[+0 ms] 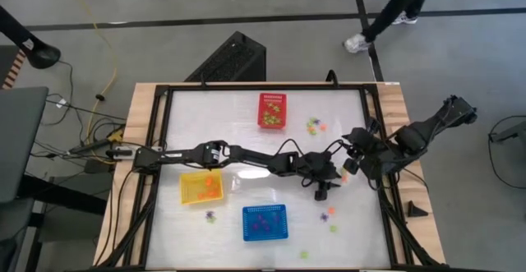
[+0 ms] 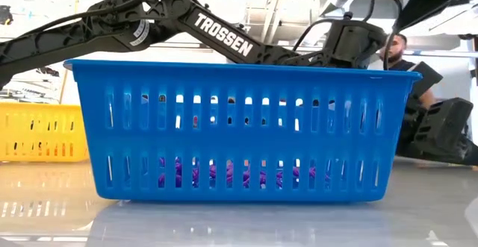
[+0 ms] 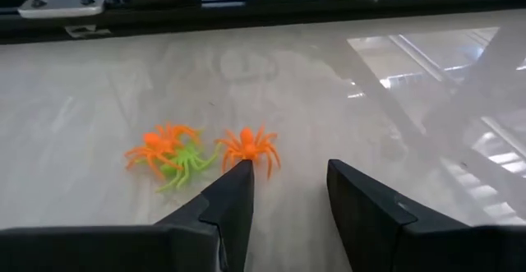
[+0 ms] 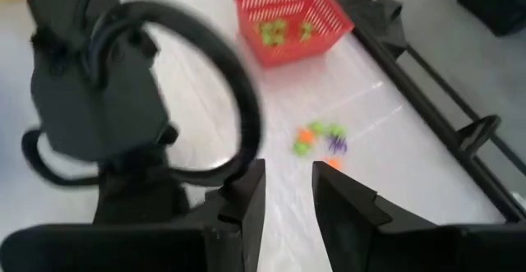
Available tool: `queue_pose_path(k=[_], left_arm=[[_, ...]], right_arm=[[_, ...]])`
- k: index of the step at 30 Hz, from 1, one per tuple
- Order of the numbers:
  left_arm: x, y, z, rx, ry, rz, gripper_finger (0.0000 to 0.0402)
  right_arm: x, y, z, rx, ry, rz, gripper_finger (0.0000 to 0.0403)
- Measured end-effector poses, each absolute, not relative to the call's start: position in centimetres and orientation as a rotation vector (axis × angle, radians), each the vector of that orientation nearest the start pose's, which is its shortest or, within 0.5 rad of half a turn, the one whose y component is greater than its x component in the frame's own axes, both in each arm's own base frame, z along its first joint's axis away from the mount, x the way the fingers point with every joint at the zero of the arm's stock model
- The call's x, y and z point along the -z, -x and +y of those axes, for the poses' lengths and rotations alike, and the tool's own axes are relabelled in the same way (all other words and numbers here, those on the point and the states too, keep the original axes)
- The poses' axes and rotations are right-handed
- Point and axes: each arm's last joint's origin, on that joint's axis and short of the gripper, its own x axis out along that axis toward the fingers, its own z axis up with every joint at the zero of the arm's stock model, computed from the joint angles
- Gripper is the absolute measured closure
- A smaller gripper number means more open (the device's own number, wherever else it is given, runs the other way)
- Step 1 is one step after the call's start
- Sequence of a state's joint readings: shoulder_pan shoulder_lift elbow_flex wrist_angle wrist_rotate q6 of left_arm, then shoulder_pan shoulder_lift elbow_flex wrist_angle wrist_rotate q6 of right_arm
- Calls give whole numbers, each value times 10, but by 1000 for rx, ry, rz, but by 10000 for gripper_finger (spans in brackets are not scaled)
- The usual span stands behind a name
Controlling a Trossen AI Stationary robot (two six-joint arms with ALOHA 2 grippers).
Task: Sort Halloween decoration
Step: Put the orange spider toy into the yellow basket
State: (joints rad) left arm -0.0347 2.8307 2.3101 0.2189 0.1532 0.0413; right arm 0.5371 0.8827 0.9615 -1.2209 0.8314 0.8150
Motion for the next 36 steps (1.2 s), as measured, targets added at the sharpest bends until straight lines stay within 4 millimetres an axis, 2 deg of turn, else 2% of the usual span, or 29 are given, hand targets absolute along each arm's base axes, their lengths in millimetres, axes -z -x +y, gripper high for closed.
queue_pose_path(k=[12, 19, 27, 36], left_arm=[[-90, -606, -39, 145, -105, 237, 255], [-96, -608, -39, 95, -106, 174, 255], [-84, -605, -32, 124, -83, 295, 255], [-84, -606, -18, 105, -25, 299, 255]], right_arm=[[-308, -121, 46, 585, -36, 679, 269], [-308, -121, 46, 585, -34, 681, 269], [-309, -123, 47, 572, -26, 671, 269], [-312, -127, 50, 533, 5, 638, 269]])
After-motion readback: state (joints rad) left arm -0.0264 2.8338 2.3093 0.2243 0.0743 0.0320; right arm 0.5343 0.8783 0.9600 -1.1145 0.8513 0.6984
